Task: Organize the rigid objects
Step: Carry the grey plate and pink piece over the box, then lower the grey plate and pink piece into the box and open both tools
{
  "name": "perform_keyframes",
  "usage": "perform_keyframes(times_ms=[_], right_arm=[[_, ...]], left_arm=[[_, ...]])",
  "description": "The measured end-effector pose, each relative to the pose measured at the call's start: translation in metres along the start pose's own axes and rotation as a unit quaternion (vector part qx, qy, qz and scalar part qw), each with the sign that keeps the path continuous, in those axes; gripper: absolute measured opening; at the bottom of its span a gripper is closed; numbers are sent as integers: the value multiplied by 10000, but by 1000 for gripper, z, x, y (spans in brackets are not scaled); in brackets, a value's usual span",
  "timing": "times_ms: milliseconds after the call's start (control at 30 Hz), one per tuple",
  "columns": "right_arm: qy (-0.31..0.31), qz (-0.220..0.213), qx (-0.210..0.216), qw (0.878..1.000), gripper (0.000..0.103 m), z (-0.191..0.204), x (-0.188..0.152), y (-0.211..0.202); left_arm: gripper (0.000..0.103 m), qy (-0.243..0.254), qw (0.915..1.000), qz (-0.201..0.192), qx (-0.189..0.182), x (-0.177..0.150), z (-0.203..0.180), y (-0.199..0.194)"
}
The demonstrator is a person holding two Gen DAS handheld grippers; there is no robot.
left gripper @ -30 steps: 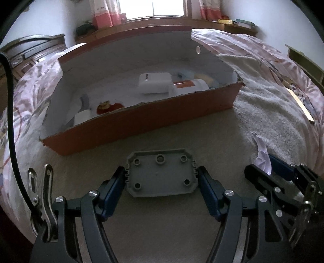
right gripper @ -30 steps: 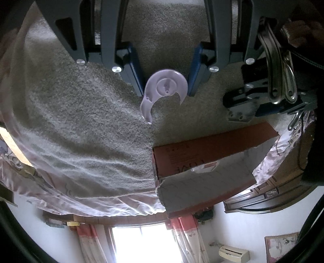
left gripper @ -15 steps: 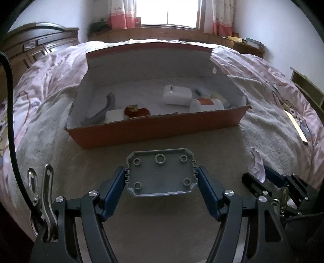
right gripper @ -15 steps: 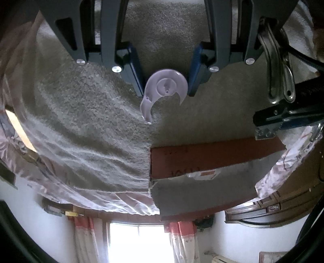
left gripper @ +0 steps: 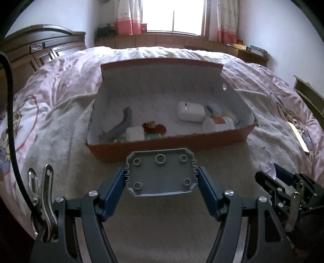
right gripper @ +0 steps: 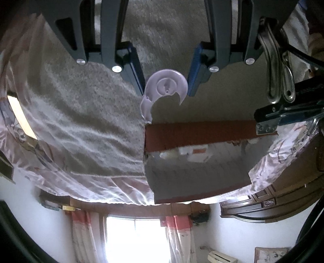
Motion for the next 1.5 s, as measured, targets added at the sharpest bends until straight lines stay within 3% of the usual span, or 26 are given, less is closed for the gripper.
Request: perform_keyframes(times_ms=[267,1000,1500], right_arm=[[-109,-138,189,9997,45,11,22,1],[-233,-181,393,9988,45,28,79,39],[-270,17,345,9990,45,33,89,73]], left_arm=[[72,49,9998,-185,45,20,6,-1],[72,-22,10000,-25,63,51,20,38],[72,-163,9998,86,106,59,28,66]])
Point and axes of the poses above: each gripper's, at about its wrist camera, not at the fingertips, and y roughly the way its jaws point, z to its left, x to its top, the point moved 1 cm from there along y, roughly the way its jaws point, and after that the axes turned 1 degree about y, right-handed, at the moved point
